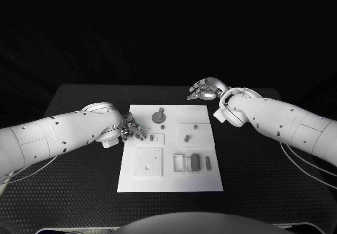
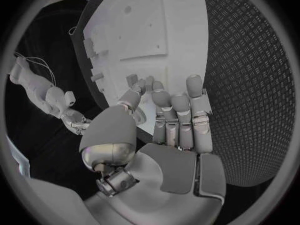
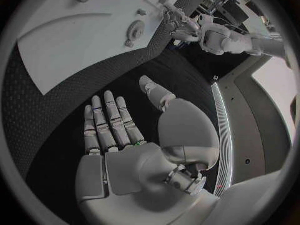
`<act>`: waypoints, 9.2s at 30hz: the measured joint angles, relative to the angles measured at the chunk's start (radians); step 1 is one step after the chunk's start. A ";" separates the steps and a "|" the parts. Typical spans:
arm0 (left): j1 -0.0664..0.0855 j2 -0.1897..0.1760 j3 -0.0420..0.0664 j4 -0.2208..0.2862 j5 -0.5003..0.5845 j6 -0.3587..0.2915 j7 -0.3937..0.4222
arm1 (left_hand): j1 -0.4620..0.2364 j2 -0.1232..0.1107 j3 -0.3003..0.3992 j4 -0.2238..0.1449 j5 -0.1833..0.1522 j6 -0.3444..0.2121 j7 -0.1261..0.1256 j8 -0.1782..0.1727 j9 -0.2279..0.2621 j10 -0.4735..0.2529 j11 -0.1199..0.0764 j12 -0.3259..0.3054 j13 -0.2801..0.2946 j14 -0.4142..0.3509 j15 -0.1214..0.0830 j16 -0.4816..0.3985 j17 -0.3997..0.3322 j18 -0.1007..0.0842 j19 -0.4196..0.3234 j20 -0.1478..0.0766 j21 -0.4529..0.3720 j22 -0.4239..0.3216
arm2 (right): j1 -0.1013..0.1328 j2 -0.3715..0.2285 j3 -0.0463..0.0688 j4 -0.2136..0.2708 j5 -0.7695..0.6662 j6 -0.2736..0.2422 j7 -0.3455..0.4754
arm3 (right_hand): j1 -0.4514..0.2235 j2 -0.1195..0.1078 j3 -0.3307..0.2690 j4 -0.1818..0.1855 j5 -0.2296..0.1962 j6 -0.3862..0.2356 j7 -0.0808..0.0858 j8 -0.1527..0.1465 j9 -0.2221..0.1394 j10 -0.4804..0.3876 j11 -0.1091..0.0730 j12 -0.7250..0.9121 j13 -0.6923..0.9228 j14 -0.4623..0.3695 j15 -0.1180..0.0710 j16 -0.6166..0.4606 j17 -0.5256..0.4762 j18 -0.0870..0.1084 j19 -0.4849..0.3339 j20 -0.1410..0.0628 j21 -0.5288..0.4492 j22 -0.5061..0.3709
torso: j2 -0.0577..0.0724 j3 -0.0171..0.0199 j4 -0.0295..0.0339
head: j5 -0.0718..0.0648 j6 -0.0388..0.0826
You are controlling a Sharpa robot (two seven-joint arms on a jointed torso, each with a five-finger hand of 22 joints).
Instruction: Assemble the parts on the task board
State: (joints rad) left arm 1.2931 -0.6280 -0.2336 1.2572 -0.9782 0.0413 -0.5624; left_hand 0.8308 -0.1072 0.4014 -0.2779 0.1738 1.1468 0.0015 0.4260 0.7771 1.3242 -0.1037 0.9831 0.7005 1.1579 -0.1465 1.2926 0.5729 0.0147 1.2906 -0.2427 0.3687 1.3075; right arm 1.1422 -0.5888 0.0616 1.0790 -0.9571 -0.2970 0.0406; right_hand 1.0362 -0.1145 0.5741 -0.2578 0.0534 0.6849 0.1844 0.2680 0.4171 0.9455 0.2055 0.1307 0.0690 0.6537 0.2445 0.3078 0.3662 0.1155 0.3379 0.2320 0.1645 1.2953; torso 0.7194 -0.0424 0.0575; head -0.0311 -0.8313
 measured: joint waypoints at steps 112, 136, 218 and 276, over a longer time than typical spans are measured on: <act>-0.037 0.184 0.003 -0.139 -0.596 -0.230 0.529 | 0.374 -0.027 0.084 -0.014 -0.111 -0.200 0.139 -0.151 -0.299 -0.222 0.215 -0.853 -0.558 -0.118 0.150 -0.100 -0.076 0.026 -0.070 0.141 -0.155 0.001 | -0.001 0.008 0.000 -0.023 0.018 0.005 0.002 | -0.007 0.007 -0.005 0.005 0.000 0.009 0.002 0.017 -0.003 0.004 -0.004 -0.019 0.000 0.009 0.002 0.000 -0.002 0.000 0.000 0.000 -0.015 0.013 | 0.001 -0.0004 -0.0002 | -0.014 0.030; -0.047 0.203 0.005 -0.166 -0.607 -0.216 0.524 | 0.379 -0.023 0.098 -0.011 -0.111 -0.196 0.143 -0.151 -0.308 -0.180 0.208 -0.852 -0.555 -0.107 0.139 -0.069 -0.065 0.032 -0.050 0.139 -0.139 0.000 | -0.001 0.013 0.000 -0.019 0.020 0.005 0.003 | -0.007 0.007 -0.005 0.005 0.000 0.009 0.002 0.017 -0.004 0.007 0.000 -0.019 0.000 0.009 0.002 0.000 -0.003 0.000 0.004 0.004 -0.015 0.012 | 0.000 0.0006 -0.0005 | -0.015 0.023; -0.083 0.177 0.010 -0.182 -0.593 -0.277 0.565 | 0.403 0.042 0.229 -0.013 -0.120 -0.105 0.113 -0.105 -0.308 -0.034 0.133 -0.866 -0.536 0.007 0.093 0.009 -0.060 0.021 0.039 0.082 -0.023 0.000 | -0.001 0.015 0.000 -0.015 0.022 0.006 0.003 | -0.011 0.002 -0.005 0.005 0.000 0.009 0.002 0.017 -0.007 0.007 0.000 -0.022 0.000 0.009 0.002 0.000 -0.005 0.000 0.007 0.000 -0.019 0.012 | -0.001 0.0003 0.0003 | -0.021 0.013; -0.103 0.017 0.092 -0.079 -0.473 -0.315 0.592 | 0.405 0.040 0.237 -0.018 -0.115 -0.102 0.109 -0.101 -0.306 -0.032 0.132 -0.871 -0.539 0.011 0.089 0.008 -0.061 0.014 0.044 0.081 -0.019 0.000 | -0.001 0.004 0.000 -0.013 0.023 0.006 0.004 | -0.011 0.003 -0.005 0.005 0.000 0.009 0.002 0.017 -0.007 0.007 0.000 -0.026 0.000 0.009 0.002 0.000 -0.006 0.000 0.007 0.000 -0.023 0.012 | 0.000 -0.0011 0.0001 | -0.013 0.020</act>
State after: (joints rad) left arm 1.1897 -0.6107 -0.1420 1.1783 -1.4516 -0.2738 0.0296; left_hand 1.2356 -0.0668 0.6386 -0.2956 0.0584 1.0449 0.1106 0.3245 0.4715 1.2919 0.0284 0.1118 0.1620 1.1685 -0.0572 1.3003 0.5123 0.0289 1.3348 -0.1621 0.3495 1.3078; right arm 1.1410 -0.5847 0.0616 1.0661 -0.9337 -0.2913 0.0441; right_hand 1.0256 -0.1120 0.5687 -0.2524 0.0534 0.6934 0.1865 0.2845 0.4099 0.9526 0.2054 0.1044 0.0690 0.6624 0.2465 0.3078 0.3601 0.1156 0.3451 0.2322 0.1412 1.3077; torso 0.7193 -0.0434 0.0576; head -0.0436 -0.8114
